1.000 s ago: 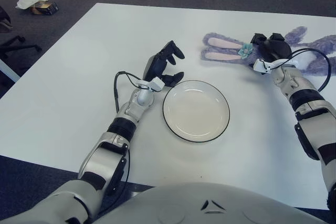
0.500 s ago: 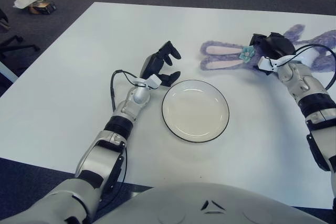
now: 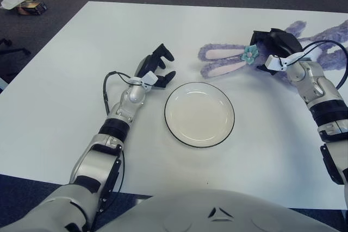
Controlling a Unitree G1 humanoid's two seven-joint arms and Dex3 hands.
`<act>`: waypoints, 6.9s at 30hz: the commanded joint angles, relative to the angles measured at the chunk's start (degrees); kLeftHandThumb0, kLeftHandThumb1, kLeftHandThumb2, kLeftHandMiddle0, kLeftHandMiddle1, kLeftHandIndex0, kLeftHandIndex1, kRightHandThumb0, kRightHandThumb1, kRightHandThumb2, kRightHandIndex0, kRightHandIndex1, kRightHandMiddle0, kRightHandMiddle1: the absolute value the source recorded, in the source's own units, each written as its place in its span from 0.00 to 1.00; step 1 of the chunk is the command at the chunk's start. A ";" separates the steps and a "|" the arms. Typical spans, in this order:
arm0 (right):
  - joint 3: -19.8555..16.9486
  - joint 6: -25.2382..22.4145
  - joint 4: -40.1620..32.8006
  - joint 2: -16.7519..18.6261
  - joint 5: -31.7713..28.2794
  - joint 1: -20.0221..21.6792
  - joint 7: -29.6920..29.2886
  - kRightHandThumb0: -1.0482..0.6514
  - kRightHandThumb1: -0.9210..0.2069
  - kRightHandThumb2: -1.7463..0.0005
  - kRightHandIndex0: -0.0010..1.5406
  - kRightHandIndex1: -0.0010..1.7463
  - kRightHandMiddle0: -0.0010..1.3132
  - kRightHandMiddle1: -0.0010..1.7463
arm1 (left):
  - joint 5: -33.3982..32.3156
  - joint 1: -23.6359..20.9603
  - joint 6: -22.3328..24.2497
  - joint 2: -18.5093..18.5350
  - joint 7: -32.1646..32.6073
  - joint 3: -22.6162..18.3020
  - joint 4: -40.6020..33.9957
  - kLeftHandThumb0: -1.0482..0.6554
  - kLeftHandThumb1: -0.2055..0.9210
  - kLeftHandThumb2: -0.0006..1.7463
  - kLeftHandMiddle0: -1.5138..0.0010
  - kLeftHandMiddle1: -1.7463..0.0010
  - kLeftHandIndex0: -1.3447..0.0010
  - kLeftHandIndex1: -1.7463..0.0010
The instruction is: Put the doll into the plate.
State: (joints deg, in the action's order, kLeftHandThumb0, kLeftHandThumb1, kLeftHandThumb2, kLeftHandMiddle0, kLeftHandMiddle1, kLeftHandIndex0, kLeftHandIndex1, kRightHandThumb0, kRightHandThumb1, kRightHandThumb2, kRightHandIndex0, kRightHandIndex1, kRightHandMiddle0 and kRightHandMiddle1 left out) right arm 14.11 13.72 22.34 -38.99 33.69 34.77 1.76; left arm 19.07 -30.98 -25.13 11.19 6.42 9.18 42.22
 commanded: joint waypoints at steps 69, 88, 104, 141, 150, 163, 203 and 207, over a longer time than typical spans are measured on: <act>-2.53 -38.06 -50.53 17.28 -12.31 -4.81 30.14 0.97 0.79 0.04 0.56 1.00 0.84 1.00 | -6.92 -4.96 -6.18 -5.76 0.00 -2.87 21.80 0.61 0.65 0.62 0.77 0.00 0.75 0.00; 1.17 -40.38 -55.80 15.84 -16.07 -8.85 34.88 0.95 0.74 0.08 0.52 1.00 0.79 1.00 | -11.64 -7.69 -1.45 -8.35 -0.89 -7.55 25.17 0.61 0.67 0.60 0.78 0.00 0.76 0.00; 4.77 -44.69 -58.39 12.79 -17.36 -6.03 41.68 0.95 0.73 0.09 0.51 1.00 0.79 1.00 | -11.56 -8.46 -0.49 -8.80 0.26 -7.91 25.73 0.61 0.67 0.60 0.78 0.00 0.76 0.00; 18.37 -41.92 -49.95 12.39 -10.90 11.69 50.21 0.94 0.72 0.10 0.51 1.00 0.75 1.00 | -6.08 -10.03 0.12 -9.67 7.28 -3.99 27.62 0.61 0.66 0.61 0.76 0.01 0.77 0.00; 20.36 -43.49 -52.03 12.64 -2.23 10.03 48.89 0.94 0.71 0.11 0.50 1.00 0.71 1.00 | -7.44 -10.33 0.10 -10.20 6.42 -5.16 29.06 0.61 0.66 0.61 0.78 0.00 0.76 0.00; 19.25 -41.01 -54.10 10.21 1.35 9.46 52.90 0.62 0.75 0.14 0.57 0.86 0.44 1.00 | -7.65 -11.14 -0.63 -10.07 4.70 -6.09 30.83 0.61 0.66 0.61 0.77 0.00 0.76 0.00; 16.06 -39.59 -58.82 13.89 -0.77 6.46 55.23 0.61 0.67 0.14 0.40 1.00 0.46 1.00 | -5.79 -11.32 -2.04 -9.51 6.59 -4.47 31.26 0.61 0.68 0.59 0.78 0.00 0.77 0.00; 15.29 -38.04 -58.91 14.23 -1.62 5.60 54.56 0.61 0.67 0.14 0.40 1.00 0.46 1.00 | -5.60 -11.20 -2.95 -9.42 6.62 -4.22 31.29 0.61 0.68 0.59 0.78 0.00 0.77 0.00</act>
State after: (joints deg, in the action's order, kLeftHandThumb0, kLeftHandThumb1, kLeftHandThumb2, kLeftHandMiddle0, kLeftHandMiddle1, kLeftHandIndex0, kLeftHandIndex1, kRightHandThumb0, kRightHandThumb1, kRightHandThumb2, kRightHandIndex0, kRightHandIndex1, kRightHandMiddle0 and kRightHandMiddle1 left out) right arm 30.69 -25.82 -35.82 -24.49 32.87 40.76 57.26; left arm 12.27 -44.70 -29.11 2.18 13.46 4.17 71.58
